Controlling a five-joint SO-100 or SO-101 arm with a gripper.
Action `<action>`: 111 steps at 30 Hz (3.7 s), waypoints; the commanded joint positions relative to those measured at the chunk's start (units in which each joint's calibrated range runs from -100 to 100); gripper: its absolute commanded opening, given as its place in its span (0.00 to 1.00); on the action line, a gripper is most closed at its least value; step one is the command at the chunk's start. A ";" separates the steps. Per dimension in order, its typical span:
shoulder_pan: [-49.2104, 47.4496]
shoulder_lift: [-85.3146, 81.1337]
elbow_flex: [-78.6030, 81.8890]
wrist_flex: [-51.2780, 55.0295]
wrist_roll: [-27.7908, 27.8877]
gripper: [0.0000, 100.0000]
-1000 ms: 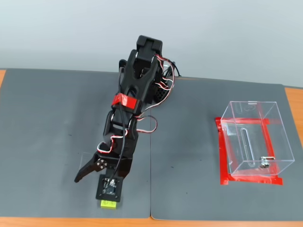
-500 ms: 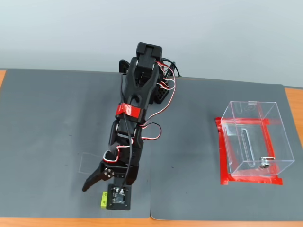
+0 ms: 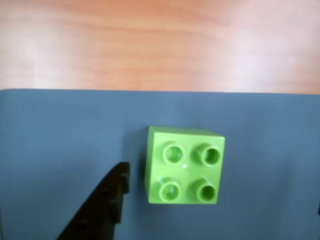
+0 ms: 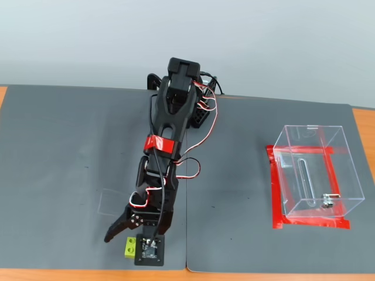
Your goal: Pick the green lego block and place it into the transparent box
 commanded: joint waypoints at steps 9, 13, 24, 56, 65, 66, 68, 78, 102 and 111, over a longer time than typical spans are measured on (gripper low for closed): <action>0.26 3.47 -2.86 -0.23 -0.12 0.42; 0.34 4.66 -4.49 -0.06 -0.12 0.41; 0.19 5.00 -4.76 -0.06 -0.12 0.41; -0.11 3.90 -4.58 -0.06 -0.07 0.09; -1.60 -9.50 -0.78 1.51 -0.07 0.09; -1.90 -11.53 -0.15 2.29 -0.07 0.09; -3.32 -17.38 2.12 3.42 -0.07 0.09; -14.73 -34.76 12.88 3.59 -0.07 0.08; -48.83 -51.89 18.76 2.90 -0.07 0.08; -56.88 -51.13 18.85 2.81 -0.07 0.08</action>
